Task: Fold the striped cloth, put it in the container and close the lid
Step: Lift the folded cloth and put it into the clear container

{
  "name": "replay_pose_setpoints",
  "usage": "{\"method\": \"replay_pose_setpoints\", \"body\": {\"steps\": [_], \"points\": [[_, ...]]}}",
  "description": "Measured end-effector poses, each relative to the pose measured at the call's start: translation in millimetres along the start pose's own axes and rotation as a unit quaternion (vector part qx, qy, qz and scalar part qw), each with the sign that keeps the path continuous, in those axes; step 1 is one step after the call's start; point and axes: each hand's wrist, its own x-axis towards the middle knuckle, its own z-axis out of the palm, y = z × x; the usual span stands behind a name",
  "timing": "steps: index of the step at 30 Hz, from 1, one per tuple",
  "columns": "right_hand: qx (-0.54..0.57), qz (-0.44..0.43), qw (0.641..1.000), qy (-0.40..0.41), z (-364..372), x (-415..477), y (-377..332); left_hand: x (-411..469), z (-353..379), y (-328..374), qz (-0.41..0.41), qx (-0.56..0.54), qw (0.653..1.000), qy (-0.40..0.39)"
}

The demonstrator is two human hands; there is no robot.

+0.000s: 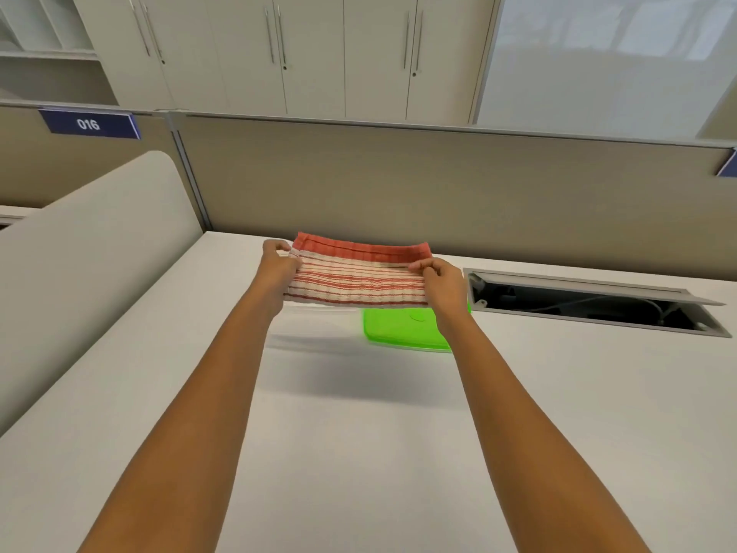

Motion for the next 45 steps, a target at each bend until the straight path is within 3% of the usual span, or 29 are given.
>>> {"method": "replay_pose_setpoints", "body": {"steps": [7,12,18,23,26,30,34,38,40,43,45], "points": [[-0.116,-0.04,0.99,-0.066,55.2,21.8,-26.0,38.0,-15.9,5.2,0.081,0.136,0.985,0.066],[-0.212,-0.032,0.968,-0.13,93.1,36.1,-25.9,61.8,-14.2,-8.5,0.115,0.262,0.956,0.072],[-0.336,-0.035,0.928,-0.159,130.9,42.7,-13.4,81.5,-7.6,-30.7,0.067,0.291,0.953,0.046],[-0.379,-0.049,0.907,-0.179,145.9,43.0,-2.8,90.6,-7.6,-47.8,0.065,0.319,0.945,0.018],[-0.459,-0.055,0.863,-0.206,149.5,39.9,6.6,94.1,-10.1,-57.2,0.041,0.347,0.937,-0.015],[-0.504,-0.11,0.838,-0.18,149.1,35.9,8.2,94.3,-8.7,-67.7,0.073,0.417,0.906,0.002],[-0.532,-0.172,0.812,-0.168,150.0,40.5,6.9,92.7,-6.4,-71.4,0.178,0.519,0.835,0.045],[-0.601,-0.191,0.748,-0.206,148.4,42.3,11.8,91.8,-7.3,-72.5,0.066,0.532,0.844,-0.037],[-0.612,-0.203,0.734,-0.213,148.0,42.4,14.0,92.8,-8.2,-71.1,0.035,0.537,0.84,-0.066],[-0.586,-0.225,0.755,-0.191,145.9,42.0,13.3,91.1,-6.6,-66.5,0.052,0.533,0.843,-0.046],[-0.521,-0.25,0.805,-0.137,138.4,42.4,13.0,88.4,-6.4,-65.9,0.092,0.525,0.846,-0.012]]}}
